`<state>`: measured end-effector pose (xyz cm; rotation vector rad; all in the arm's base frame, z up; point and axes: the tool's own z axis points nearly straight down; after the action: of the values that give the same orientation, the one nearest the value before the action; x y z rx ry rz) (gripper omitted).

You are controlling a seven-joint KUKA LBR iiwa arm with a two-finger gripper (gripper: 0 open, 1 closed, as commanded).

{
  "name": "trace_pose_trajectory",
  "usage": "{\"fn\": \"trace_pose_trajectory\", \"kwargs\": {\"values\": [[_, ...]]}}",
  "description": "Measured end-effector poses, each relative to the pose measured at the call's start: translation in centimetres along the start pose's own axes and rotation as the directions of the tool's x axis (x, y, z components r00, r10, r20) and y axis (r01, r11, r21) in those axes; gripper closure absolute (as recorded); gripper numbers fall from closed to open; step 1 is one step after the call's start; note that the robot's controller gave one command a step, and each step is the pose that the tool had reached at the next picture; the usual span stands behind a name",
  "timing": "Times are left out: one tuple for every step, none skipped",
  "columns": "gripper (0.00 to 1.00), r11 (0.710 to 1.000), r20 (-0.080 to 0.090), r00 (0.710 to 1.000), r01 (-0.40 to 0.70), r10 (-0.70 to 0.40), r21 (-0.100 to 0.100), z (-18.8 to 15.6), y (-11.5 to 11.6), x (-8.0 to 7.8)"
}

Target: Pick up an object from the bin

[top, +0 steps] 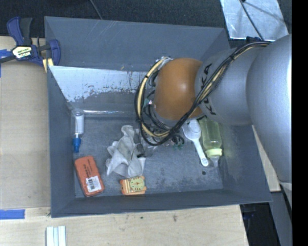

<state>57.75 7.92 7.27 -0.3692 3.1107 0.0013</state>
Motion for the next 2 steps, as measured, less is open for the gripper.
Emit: {"fn": "trace_pose_trajectory", "kwargs": {"values": [[1.0,1.0,-0.001,1.0,0.001,-0.001,0.0,0.0,0.0,0.0],[1.0,1.0,-0.007,1.0,0.011,-0.011,0.001,-1.1,-0.1,0.9]]}}
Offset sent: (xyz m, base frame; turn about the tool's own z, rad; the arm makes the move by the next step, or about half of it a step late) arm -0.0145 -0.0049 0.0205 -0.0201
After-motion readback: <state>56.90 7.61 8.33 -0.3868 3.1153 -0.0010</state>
